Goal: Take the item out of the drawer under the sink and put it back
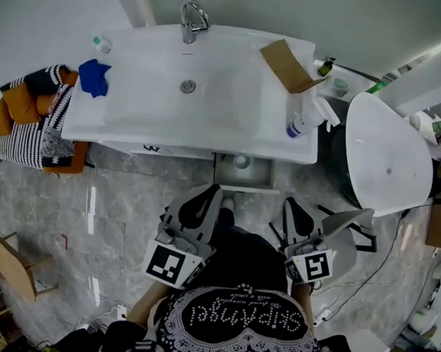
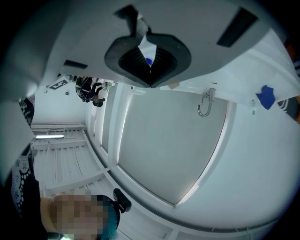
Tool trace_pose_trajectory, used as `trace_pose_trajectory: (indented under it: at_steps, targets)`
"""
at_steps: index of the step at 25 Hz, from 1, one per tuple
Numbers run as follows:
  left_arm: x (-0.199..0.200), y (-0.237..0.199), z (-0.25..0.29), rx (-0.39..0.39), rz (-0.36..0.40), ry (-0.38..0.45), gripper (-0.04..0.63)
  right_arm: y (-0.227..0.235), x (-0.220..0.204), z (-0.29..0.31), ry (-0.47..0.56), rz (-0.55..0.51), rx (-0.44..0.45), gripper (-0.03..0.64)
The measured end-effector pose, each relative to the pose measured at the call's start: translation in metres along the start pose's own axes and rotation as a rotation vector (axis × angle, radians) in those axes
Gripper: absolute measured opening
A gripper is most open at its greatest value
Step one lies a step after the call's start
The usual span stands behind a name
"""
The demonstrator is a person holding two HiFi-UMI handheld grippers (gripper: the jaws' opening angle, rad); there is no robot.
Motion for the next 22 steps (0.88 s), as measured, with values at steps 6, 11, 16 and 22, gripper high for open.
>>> trace_pose_trajectory:
  at_steps: [6,11,16,22]
  targets:
    - [0.001,-0.004,-0.003,0.005,-0.004,-0.008,0.005,-0.006,0.003,0.008,-0.003,-0.005,0.024,0.018]
    - [0.004,-0.006,-0.004,0.006,-0.003,0.006,0.005,-0.011,0.002,0.012,-0.007,-0.012,0.042,0.018]
    - [0.002,-0.007,-0.005,0.008,-0.006,0.002,0.005,-0.011,-0.001,0.013,-0.016,-0.011,0.046,0.018]
    - [0.003,-0.01,-0.007,0.011,-0.012,0.002,0.005,-0.012,0.0,0.015,-0.01,-0.013,0.046,0.02]
Point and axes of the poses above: the fingertips, and each gripper's own axes: z forward along the fingers, y to its right, x out of its top, the point moved 2 cm from there along -z, backward along the fingers, and after that the axes turned 10 degrees about -x, right-handed, at the moved point
